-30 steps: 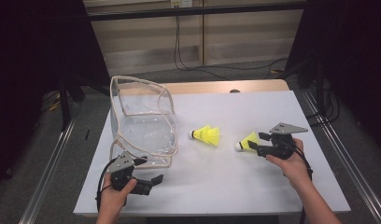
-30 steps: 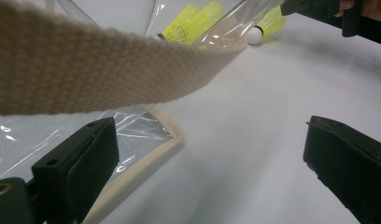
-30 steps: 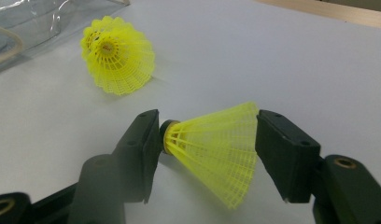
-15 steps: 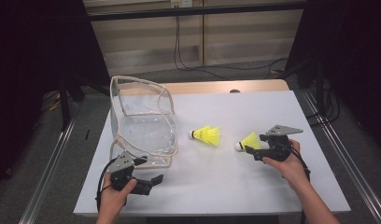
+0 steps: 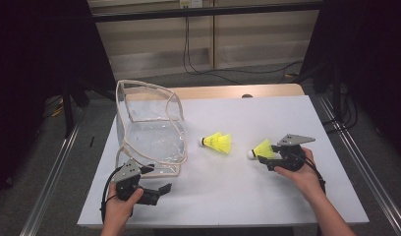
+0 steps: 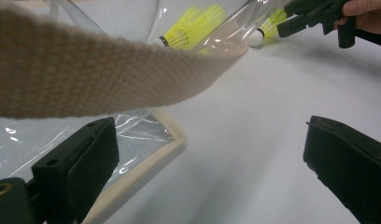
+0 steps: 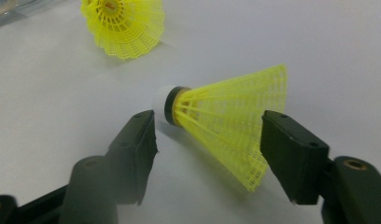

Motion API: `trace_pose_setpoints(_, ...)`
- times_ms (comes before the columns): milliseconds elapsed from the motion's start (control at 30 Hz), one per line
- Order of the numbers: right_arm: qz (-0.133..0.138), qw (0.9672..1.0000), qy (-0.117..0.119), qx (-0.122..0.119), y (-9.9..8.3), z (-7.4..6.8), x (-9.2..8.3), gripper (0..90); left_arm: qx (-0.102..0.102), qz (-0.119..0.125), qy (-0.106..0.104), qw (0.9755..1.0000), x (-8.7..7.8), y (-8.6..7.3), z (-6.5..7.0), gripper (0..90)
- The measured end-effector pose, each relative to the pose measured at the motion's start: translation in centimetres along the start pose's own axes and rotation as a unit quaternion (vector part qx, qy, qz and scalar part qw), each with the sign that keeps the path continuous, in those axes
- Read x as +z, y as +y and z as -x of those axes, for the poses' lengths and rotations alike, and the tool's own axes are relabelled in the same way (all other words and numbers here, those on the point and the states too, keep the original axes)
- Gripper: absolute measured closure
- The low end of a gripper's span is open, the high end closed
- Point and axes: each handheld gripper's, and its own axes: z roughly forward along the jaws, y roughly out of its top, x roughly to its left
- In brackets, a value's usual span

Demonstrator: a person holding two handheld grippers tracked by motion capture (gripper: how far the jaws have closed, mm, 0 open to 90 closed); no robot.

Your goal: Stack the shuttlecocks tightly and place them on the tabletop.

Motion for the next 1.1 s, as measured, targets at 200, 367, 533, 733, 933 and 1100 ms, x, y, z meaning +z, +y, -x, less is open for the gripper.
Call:
trace_pose_setpoints(200,-0.009,0.9998,0.004,-0.016,-0.09,-0.19,0.21,46.2,-0.001,0.001,0.000,1.0000,0.05,-0.01,0.02,3.6)
trace_pose_setpoints(367,-0.012,0.9996,0.009,-0.024,-0.11,-0.36,0.28,55.7,0.000,0.000,0.000,1.0000,0.05,-0.01,0.02,3.6)
trace_pose_setpoints(533,-0.017,0.9992,0.017,-0.031,-0.15,-0.46,0.31,66.1,0.000,0.000,-0.001,1.0000,0.06,-0.02,0.02,3.6)
trace_pose_setpoints(733,-0.025,0.9983,0.031,-0.043,-0.22,-0.58,0.39,77.5,0.000,0.001,-0.001,1.0000,0.07,0.00,0.04,3.6)
trace_pose_setpoints(933,-0.032,0.9974,0.036,-0.053,-0.29,-0.70,0.49,83.6,-0.002,0.001,-0.001,1.0000,0.09,-0.02,0.05,3.6)
trace_pose_setpoints(1100,-0.032,0.9972,0.040,-0.054,-0.31,-0.65,0.46,86.5,-0.001,0.001,-0.002,1.0000,0.11,-0.03,0.05,3.6)
